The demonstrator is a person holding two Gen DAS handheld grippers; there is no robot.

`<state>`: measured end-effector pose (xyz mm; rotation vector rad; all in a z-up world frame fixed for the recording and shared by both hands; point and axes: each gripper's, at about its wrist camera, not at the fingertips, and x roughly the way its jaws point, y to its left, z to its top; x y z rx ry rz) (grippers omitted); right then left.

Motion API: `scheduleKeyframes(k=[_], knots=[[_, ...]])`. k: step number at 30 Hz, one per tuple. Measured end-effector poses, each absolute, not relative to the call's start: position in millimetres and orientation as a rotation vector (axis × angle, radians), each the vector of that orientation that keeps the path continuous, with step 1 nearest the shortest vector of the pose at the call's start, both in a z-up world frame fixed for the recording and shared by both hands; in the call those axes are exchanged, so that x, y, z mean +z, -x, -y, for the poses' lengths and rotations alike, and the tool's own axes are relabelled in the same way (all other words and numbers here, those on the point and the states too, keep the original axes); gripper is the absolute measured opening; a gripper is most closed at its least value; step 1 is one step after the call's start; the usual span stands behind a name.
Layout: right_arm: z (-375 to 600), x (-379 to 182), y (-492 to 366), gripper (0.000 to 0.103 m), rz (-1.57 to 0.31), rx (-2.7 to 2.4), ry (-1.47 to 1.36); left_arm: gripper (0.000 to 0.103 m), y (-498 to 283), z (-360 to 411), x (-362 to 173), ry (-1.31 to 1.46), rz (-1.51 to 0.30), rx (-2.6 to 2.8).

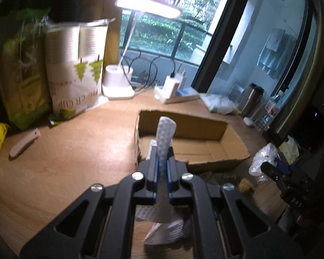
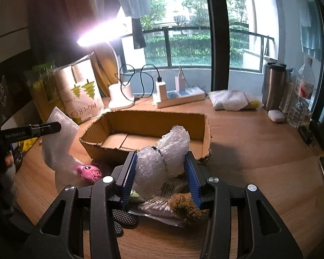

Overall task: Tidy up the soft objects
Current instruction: 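Carry both held items into the cardboard box and open both grippers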

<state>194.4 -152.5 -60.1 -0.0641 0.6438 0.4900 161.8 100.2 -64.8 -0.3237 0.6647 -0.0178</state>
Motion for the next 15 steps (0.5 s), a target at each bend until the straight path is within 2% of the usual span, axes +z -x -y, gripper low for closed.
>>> scheduleKeyframes(k=[15], knots=[[166.4,-44.1,-222.6,0.047,-0.597,0.463,0.048,0.006,-184.6,-99.4,-26.9,0.256,-0.535,-0.021]])
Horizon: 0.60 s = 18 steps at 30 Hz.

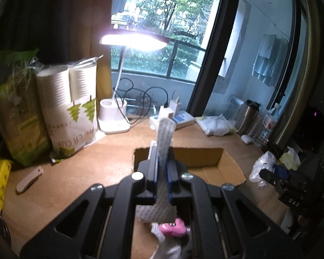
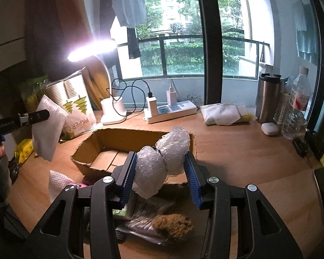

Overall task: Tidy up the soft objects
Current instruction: 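Carry both held items into the cardboard box and open both grippers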

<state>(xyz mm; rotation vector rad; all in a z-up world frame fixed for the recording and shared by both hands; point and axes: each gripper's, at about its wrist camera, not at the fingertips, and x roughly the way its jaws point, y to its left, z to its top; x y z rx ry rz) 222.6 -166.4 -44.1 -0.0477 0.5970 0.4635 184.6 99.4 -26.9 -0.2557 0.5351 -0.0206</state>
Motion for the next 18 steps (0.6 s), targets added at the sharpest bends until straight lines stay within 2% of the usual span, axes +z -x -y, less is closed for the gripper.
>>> scheduleKeyframes(k=[7,18], knots=[[169.7,-46.1,-243.3,0.047,-0.605,0.459,0.046,0.006,-209.9,-96.3,-35.4,0.234,-0.532,-0.006],[164.6,-73.3,-275.0,0.047,-0.689,0.469,0.045,0.006,-255.3,-99.0,-83.2,0.265,-0.667,0.006]])
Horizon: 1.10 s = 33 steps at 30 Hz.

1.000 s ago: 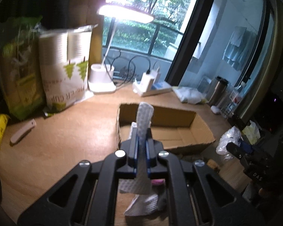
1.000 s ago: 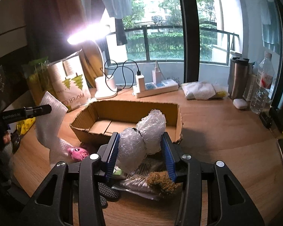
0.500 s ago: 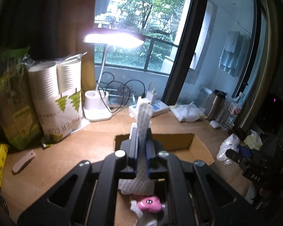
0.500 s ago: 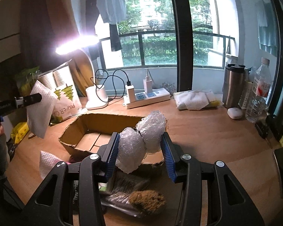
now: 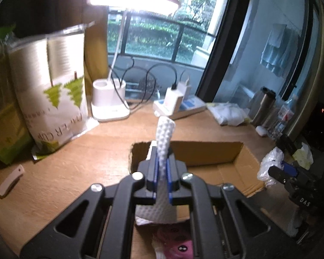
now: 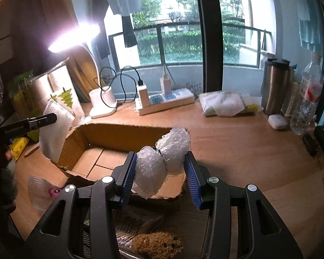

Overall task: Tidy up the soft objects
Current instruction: 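Carry both held items into the cardboard box and open both grippers, then grasp the second white cloth with the left gripper while the right grasps the brown fuzzy ball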

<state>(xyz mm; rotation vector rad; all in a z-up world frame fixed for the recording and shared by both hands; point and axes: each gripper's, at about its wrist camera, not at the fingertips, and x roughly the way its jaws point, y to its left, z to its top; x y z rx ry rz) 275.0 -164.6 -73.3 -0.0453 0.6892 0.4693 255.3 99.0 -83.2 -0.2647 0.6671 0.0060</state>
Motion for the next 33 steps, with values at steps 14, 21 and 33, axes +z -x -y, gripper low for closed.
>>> scheduleKeyframes(k=[14,21,33], knots=[[152.3,-106.2,-296.2,0.048,-0.820,0.479,0.073,0.020,-278.9,-94.2,-120.5,0.210,-0.816,0.034],[147.3,-104.2,-293.6,0.056,-0.826,0.466,0.104,0.022,-272.7,-91.3,-115.5,0.185,-0.807,0.040],[150.4,-86.0,-272.6,0.064,-0.779,0.458,0.113,0.068,-251.2,-89.5,-99.4,0.190,-0.768,0.051]])
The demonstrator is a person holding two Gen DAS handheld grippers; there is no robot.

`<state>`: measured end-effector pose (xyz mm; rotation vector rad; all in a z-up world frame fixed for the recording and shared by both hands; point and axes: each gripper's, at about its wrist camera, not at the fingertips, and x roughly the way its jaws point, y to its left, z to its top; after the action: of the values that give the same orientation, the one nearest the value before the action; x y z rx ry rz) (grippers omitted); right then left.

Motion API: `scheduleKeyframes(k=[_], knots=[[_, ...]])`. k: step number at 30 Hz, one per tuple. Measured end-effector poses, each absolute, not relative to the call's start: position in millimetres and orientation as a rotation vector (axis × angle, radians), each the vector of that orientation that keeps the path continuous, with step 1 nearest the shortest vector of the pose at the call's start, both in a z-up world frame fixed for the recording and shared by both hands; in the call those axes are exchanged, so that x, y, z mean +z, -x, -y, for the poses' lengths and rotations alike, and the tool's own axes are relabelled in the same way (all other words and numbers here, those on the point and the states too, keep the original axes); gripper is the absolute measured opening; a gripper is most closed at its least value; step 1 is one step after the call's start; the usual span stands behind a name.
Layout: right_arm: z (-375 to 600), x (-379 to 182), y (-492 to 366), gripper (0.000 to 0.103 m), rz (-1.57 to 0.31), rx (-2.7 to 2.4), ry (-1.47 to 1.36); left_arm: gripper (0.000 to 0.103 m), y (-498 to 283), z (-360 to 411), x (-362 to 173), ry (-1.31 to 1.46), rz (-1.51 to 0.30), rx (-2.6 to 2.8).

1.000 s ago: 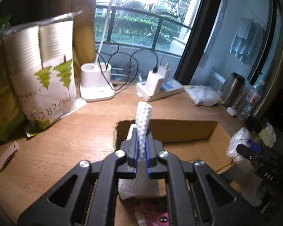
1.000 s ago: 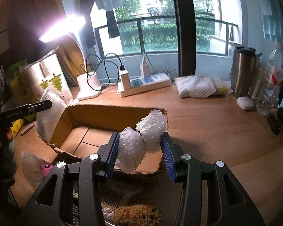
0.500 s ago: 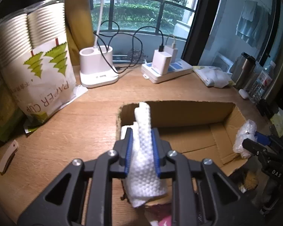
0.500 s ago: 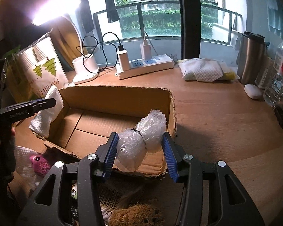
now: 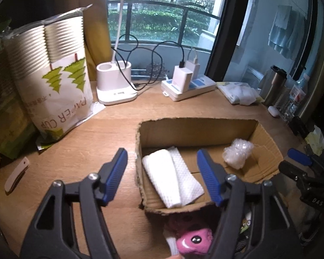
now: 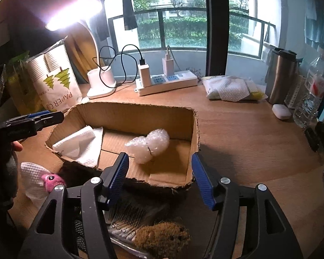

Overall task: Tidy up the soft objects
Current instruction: 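Grasp the second white cloth with the left gripper while the right grasps the brown fuzzy ball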

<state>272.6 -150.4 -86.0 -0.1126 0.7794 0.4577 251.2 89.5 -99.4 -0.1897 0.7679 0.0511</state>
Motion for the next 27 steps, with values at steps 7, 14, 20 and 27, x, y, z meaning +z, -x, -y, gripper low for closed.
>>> scheduleKeyframes(k=[7,14,20,27], knots=[[152.3,-77.5,-255.8,0.064,-0.756,0.458,0.115,0.068,-231.7,-86.8,-89.7,0.183,-0.740,0.046],[153.3,-68.5,-239.6,0.064,-0.730,0.457,0.120,0.068,-212.3,-85.1,-84.2,0.187,-0.716,0.039],[155.7,-66.2,-225.1,0.064,-0.721,0.454,0.120,0.068,-196.4,-80.6,-84.8,0.188,-0.712,0.022],[155.0,-66.7,-211.9,0.064,-0.719,0.457,0.124,0.069,-177.2,-74.8,-94.1,0.196,-0.726,0.009]])
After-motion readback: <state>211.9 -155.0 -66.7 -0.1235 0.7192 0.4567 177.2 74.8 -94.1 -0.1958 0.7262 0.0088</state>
